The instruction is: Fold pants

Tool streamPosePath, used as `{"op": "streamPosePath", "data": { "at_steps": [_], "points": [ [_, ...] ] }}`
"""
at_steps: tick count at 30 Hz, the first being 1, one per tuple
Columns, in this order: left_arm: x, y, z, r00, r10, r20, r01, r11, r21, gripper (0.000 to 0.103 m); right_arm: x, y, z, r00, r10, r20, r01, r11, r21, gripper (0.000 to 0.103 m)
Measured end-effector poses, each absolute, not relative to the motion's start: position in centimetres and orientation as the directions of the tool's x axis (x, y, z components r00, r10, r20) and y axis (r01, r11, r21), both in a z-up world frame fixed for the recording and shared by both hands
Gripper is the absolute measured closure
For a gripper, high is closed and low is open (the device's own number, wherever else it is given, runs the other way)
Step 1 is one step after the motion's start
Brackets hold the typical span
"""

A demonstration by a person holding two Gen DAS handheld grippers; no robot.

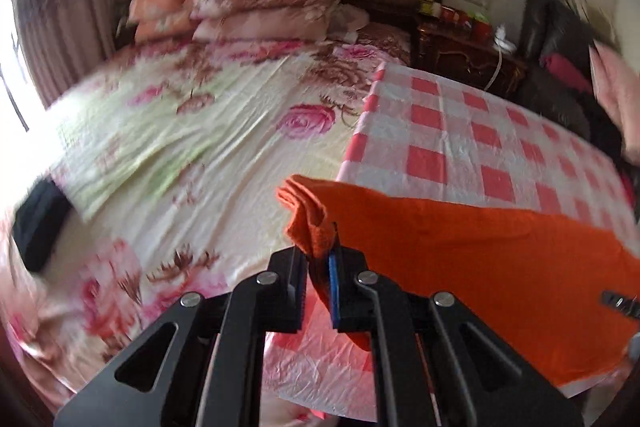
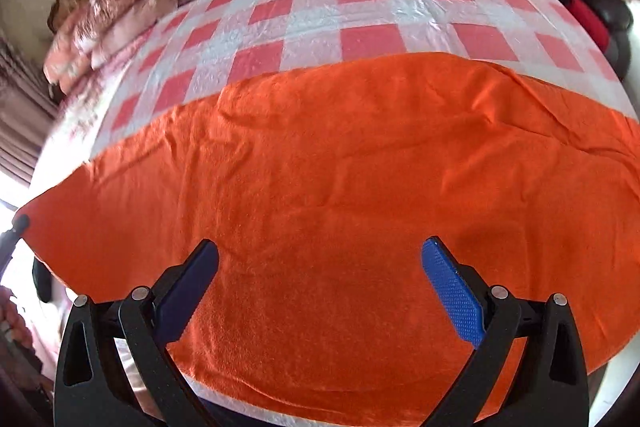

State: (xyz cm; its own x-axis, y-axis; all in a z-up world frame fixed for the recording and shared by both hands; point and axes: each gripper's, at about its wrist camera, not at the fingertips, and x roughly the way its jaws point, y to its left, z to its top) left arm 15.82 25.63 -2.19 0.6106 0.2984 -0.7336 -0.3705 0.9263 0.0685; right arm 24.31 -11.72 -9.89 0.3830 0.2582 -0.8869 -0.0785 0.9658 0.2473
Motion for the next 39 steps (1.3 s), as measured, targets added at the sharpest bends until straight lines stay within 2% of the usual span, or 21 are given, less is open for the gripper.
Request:
{"op": "streamPosePath", "data": {
  "at_steps": [2,4,7,10,14,21,23,31,32,33,34,35,36,37,39],
  "points": [
    [17.4,20.2,-1.3,0.645,0.316,-0.696,-0.261,0.947,0.188,0.095,24.5,-13.2,-9.4,0.38,0.309,-0.872,-0.067,0.949,0.308,0.005],
    [18.3,13.4,-1.7,0.694,0.281,-0.663,-0.108,0.951,0.291,0.095,24.7,-15.2,-9.1,0.375,0.364,-0.853,-0.038,0.925,0.378,0.005],
    [17.3,3.5,-5.6,0.745,0.198,-0.637,0.132,0.892,0.432,0.095,25.0,-17.5,-9.3,0.367,0.418,-0.831,0.005,0.892,0.451,0.005],
    [15.7,-1.5,-10.4,0.724,0.124,-0.679,0.28,0.847,0.453,0.095,25.1,-19.3,-9.8,0.351,0.442,-0.826,0.047,0.872,0.487,0.005],
    [14.8,-2.5,-13.0,0.7,0.121,-0.704,0.291,0.851,0.436,0.095,25.3,-19.5,-10.3,0.325,0.482,-0.814,0.037,0.853,0.52,0.005],
    [15.0,-1.1,-11.6,0.732,0.113,-0.672,0.229,0.888,0.398,0.095,27.0,-15.0,-10.7,0.205,0.601,-0.773,-0.033,0.793,0.608,0.006],
    [15.2,-0.6,-11.0,0.736,0.111,-0.668,0.215,0.897,0.385,0.095,27.6,-13.0,-10.8,0.154,0.623,-0.767,-0.042,0.779,0.625,0.009],
    [13.9,0.6,-9.3,0.776,0.073,-0.627,0.201,0.913,0.355,0.095,30.2,-5.3,-11.3,0.034,0.597,-0.801,-0.121,0.798,0.59,0.013],
    [13.6,0.6,-9.2,0.78,0.066,-0.622,0.208,0.911,0.357,0.095,30.4,-4.7,-11.1,0.047,0.581,-0.812,-0.132,0.81,0.572,0.016],
    [13.3,0.4,-9.2,0.782,0.058,-0.62,0.218,0.907,0.36,0.095,30.8,-3.9,-10.5,0.072,0.569,-0.819,-0.162,0.817,0.553,0.03],
    [13.0,0.2,-9.3,0.784,0.045,-0.619,0.232,0.904,0.36,0.095,31.1,-3.3,-10.2,0.085,0.57,-0.817,-0.187,0.815,0.548,0.038],
    [12.8,-0.1,-9.3,0.784,0.038,-0.619,0.242,0.9,0.362,0.095,31.4,-2.9,-10.0,0.099,0.564,-0.82,-0.21,0.817,0.537,0.057],
    [12.6,-0.4,-9.4,0.786,0.034,-0.618,0.25,0.896,0.367,0.095,31.5,-2.6,-10.0,0.105,0.552,-0.828,-0.223,0.824,0.521,0.083],
    [12.5,-0.8,-9.5,0.788,0.027,-0.615,0.258,0.892,0.37,0.095,31.5,-2.7,-9.8,0.122,0.532,-0.838,-0.231,0.836,0.498,0.093],
    [12.3,-1.5,-9.7,0.79,-0.013,-0.613,0.288,0.89,0.353,0.095,31.4,-3.6,-9.1,0.16,0.536,-0.829,-0.239,0.836,0.494,0.096]
  ]
}}
